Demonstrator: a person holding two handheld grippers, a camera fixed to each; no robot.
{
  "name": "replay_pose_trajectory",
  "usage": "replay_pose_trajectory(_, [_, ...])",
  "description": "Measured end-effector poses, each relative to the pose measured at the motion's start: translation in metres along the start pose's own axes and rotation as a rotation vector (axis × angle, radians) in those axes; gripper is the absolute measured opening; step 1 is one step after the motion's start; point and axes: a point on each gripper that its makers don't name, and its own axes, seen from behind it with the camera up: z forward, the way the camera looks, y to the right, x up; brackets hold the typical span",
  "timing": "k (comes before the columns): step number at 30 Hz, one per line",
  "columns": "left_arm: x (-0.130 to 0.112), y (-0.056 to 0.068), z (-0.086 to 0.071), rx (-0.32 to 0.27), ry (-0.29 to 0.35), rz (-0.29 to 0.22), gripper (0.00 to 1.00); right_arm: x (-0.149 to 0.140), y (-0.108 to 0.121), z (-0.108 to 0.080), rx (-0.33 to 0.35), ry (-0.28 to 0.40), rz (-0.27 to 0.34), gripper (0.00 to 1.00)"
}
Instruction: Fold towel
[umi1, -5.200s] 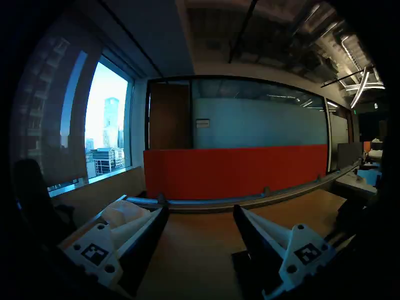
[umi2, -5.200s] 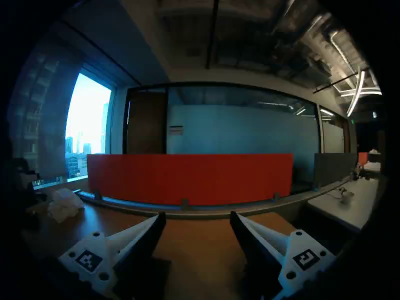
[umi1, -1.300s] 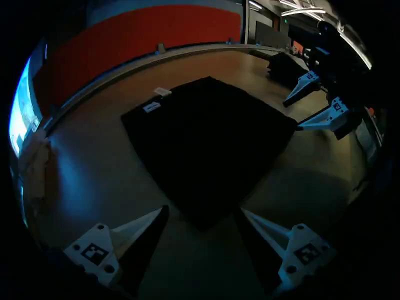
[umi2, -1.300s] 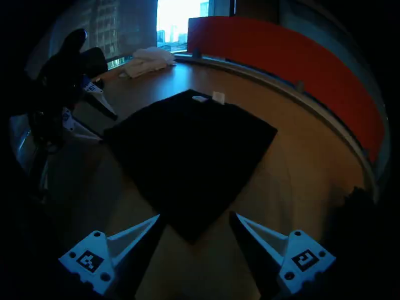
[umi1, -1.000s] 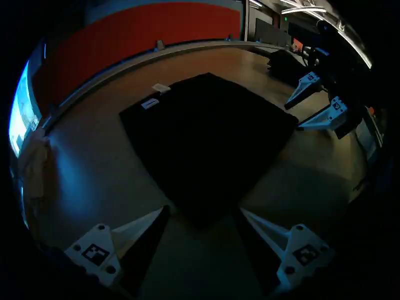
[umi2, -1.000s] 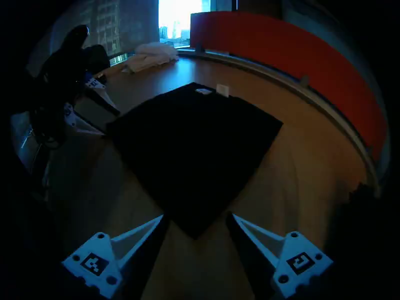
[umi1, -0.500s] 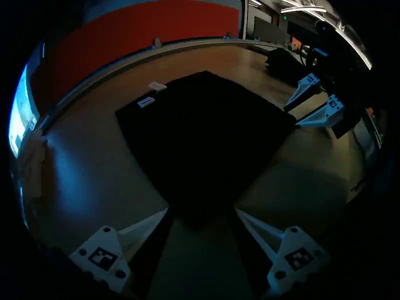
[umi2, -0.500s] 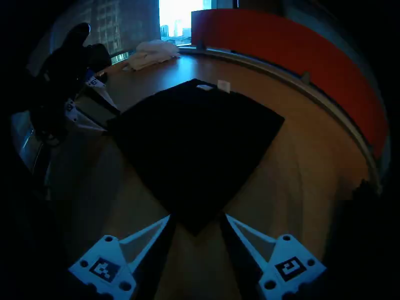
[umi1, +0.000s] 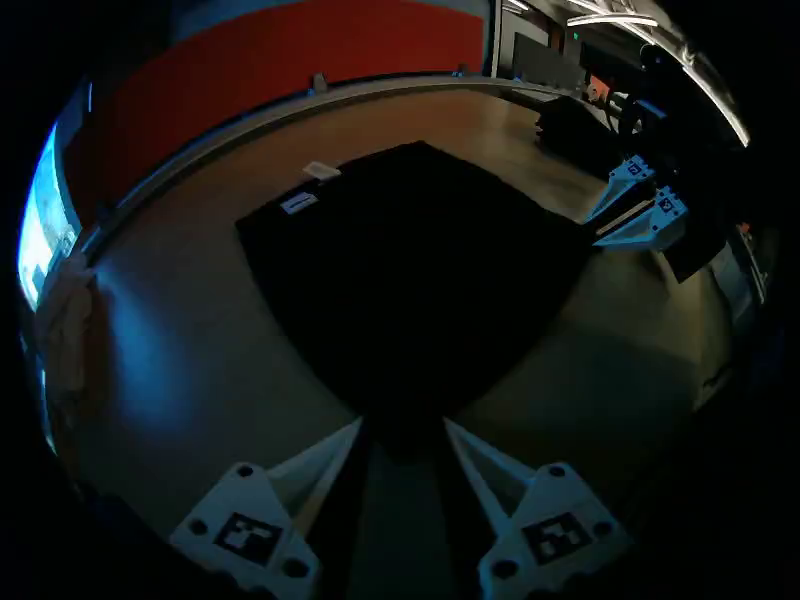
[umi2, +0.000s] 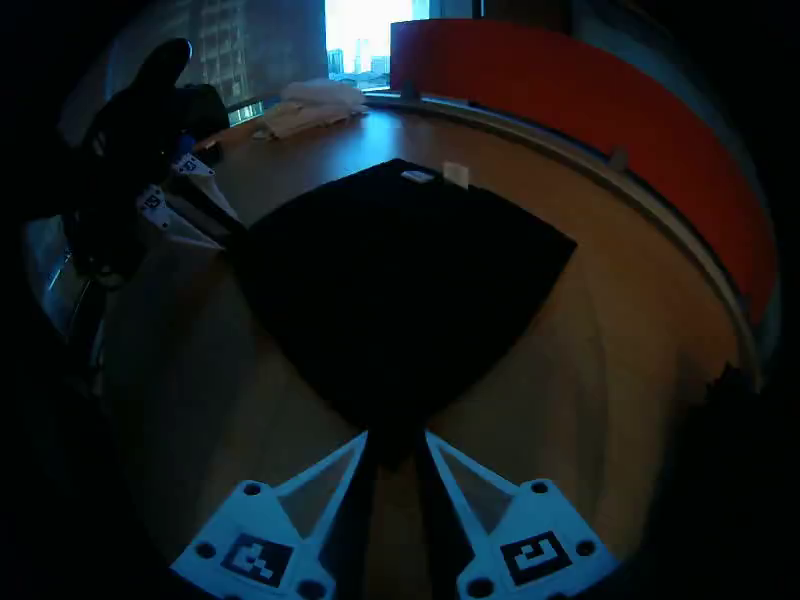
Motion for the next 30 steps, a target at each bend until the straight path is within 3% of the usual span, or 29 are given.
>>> replay_pose_trajectory(3, [0.001, 0.000, 0.001, 0.006, -0.001, -0.001, 0.19, 0.000, -0.001, -0.001, 0.001, 0.001, 0.003, 0.19])
replay_pose_trajectory(5, [0.001, 0.001, 0.001, 0.009, -0.002, 0.000, 0.15, 0.000, -0.001, -0.002, 0.002, 0.005, 0.003, 0.17])
replay_pose_trajectory(15, [0.009, 0.002, -0.007, 0.030, 0.007, -0.023, 0.13, 0.013, 0.000, -0.009, -0.016, 0.041, 0.014, 0.16])
replay_pose_trajectory(23, [0.022, -0.001, -0.029, 0.043, 0.029, -0.066, 0.12, 0.033, -0.002, -0.028, -0.029, 0.087, 0.026, 0.16])
replay_pose_trajectory(30, [0.032, 0.003, -0.050, 0.047, 0.038, -0.071, 0.12, 0.053, -0.003, -0.049, -0.041, 0.131, 0.015, 0.15])
